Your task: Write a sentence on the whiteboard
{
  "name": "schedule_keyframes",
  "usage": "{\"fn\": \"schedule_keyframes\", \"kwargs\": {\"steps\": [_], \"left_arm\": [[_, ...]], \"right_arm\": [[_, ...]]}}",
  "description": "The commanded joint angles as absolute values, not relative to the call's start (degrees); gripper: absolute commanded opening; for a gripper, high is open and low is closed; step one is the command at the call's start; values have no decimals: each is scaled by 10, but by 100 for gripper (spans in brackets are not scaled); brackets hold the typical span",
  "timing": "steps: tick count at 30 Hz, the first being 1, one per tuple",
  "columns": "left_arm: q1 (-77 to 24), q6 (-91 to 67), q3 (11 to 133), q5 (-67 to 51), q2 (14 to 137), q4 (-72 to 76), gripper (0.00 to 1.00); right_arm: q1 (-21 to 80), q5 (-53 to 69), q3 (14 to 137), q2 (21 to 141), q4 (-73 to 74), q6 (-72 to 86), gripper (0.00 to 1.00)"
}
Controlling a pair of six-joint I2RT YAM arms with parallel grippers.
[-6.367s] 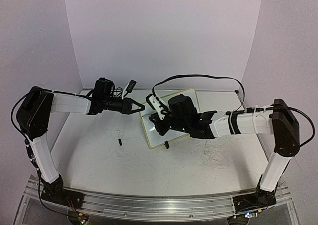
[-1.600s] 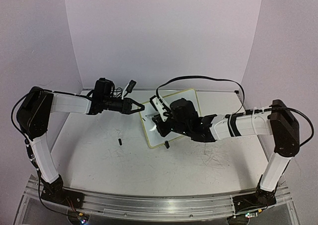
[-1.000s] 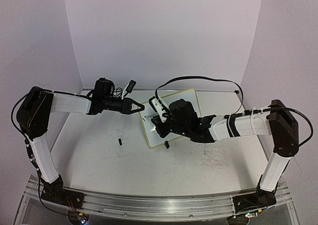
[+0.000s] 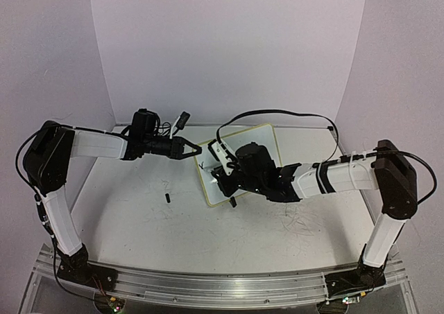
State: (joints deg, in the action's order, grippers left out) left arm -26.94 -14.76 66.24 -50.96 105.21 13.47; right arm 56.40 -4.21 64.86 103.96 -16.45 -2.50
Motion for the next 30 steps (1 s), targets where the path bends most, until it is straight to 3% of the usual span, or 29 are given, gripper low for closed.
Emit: {"fn": "schedule_keyframes", "kwargs": {"steps": [1, 30], "left_arm": [[-266, -144, 661, -516, 1040, 123, 0], [-266, -143, 662, -515, 1041, 122, 0]], "right_arm": [[565, -53, 649, 1040, -159, -18, 0], [569, -50, 638, 1045, -141, -4, 0]]}}
